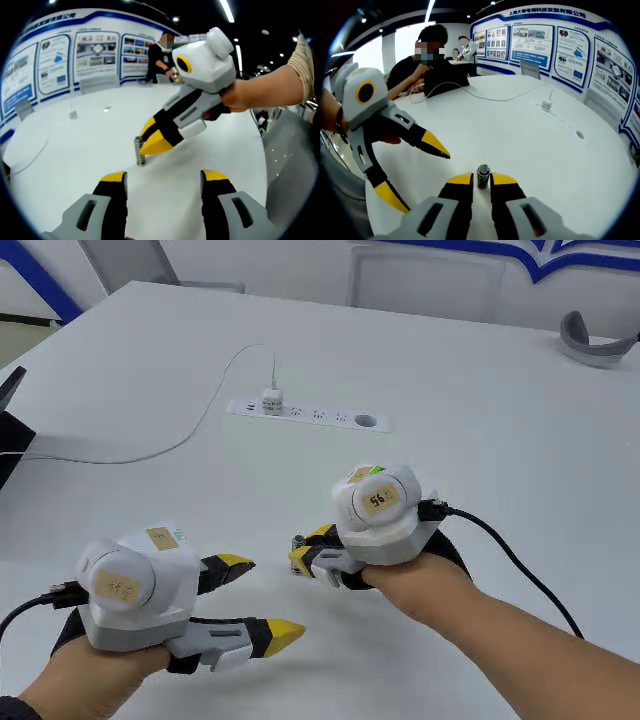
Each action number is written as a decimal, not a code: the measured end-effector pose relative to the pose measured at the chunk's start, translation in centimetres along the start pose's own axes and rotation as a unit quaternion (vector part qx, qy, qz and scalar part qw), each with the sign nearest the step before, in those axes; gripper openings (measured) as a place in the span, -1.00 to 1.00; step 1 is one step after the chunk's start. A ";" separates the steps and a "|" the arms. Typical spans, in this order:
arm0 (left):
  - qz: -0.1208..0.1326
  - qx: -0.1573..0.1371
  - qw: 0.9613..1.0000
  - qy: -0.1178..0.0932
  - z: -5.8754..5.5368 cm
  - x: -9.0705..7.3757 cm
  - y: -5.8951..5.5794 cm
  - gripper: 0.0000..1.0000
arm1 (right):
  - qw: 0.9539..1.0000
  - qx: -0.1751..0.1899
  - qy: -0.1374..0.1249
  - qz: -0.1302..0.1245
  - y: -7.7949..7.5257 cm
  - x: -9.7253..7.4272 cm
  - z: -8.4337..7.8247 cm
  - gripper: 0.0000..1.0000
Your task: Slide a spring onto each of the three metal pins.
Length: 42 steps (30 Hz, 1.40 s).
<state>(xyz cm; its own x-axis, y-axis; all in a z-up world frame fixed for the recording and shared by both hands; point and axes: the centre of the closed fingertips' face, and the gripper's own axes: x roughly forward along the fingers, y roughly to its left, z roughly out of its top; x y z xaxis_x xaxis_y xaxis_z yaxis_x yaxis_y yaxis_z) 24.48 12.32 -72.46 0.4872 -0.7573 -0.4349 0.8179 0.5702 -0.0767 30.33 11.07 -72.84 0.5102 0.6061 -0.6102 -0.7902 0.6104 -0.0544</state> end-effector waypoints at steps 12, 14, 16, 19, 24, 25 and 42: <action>-0.003 0.001 1.000 -0.002 0.2 0.3 -0.3 0.22 | 1.000 0.016 -0.015 -0.009 0.3 -1.6 -0.2 -0.66; -0.004 0.001 1.000 -0.002 0.2 0.3 -0.3 0.22 | 1.000 0.016 -0.017 -0.010 0.4 -1.8 -0.2 -0.66; -0.003 0.001 1.000 -0.003 0.3 0.3 -0.4 0.22 | 1.000 0.017 -0.019 -0.009 0.5 -2.0 -0.2 -0.65; -0.003 0.001 1.000 -0.003 0.3 0.3 -0.3 0.24 | 1.000 0.019 -0.020 -0.010 0.7 -2.2 -0.4 -0.64; -0.003 0.000 1.000 -0.003 0.3 0.3 -0.3 0.25 | 0.999 0.024 -0.023 -0.009 0.9 -2.7 -0.7 -0.63; -0.003 0.000 1.000 -0.004 0.3 0.3 -0.3 0.25 | 0.999 0.024 -0.023 -0.009 0.9 -2.8 -0.8 -0.62; -0.005 0.000 1.000 -0.002 0.3 0.3 -0.5 0.32 | 0.999 0.032 -0.024 -0.012 1.0 -4.9 -2.5 -0.55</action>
<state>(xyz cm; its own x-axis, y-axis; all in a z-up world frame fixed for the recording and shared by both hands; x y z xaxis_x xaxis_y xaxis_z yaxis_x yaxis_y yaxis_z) 24.36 11.71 -72.26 0.4799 -0.7641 -0.4312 0.8228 0.5625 -0.0811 26.24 7.44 -71.86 0.5449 0.6139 -0.5712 -0.7551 0.6554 -0.0160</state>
